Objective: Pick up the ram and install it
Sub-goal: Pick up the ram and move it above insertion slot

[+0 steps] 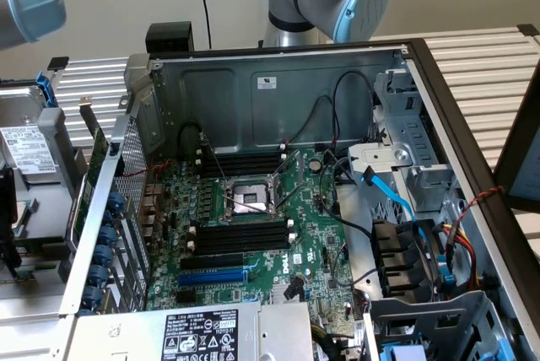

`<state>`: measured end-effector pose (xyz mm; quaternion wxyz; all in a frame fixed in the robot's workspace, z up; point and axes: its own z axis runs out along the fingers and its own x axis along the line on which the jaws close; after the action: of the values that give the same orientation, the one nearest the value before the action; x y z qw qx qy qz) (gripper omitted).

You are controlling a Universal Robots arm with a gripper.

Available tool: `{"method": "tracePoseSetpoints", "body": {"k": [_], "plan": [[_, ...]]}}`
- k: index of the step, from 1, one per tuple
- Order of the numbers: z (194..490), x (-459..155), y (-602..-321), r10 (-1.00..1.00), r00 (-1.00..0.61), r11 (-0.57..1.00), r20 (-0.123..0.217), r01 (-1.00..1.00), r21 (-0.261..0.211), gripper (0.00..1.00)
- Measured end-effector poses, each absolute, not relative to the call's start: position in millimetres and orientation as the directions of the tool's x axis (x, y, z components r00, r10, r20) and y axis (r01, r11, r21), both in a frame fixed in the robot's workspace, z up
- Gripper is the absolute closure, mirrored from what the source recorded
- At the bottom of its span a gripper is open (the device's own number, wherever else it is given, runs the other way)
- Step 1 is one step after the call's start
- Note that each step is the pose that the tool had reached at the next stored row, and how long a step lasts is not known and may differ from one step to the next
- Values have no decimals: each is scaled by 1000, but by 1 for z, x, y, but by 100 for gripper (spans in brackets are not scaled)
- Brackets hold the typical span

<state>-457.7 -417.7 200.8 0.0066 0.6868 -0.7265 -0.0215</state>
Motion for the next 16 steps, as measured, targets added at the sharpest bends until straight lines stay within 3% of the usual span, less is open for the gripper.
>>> {"method": "tracePoseSetpoints", "body": {"k": [16], "plan": [[201, -458, -418, -999, -28, 27, -19, -999, 40, 78]]}}
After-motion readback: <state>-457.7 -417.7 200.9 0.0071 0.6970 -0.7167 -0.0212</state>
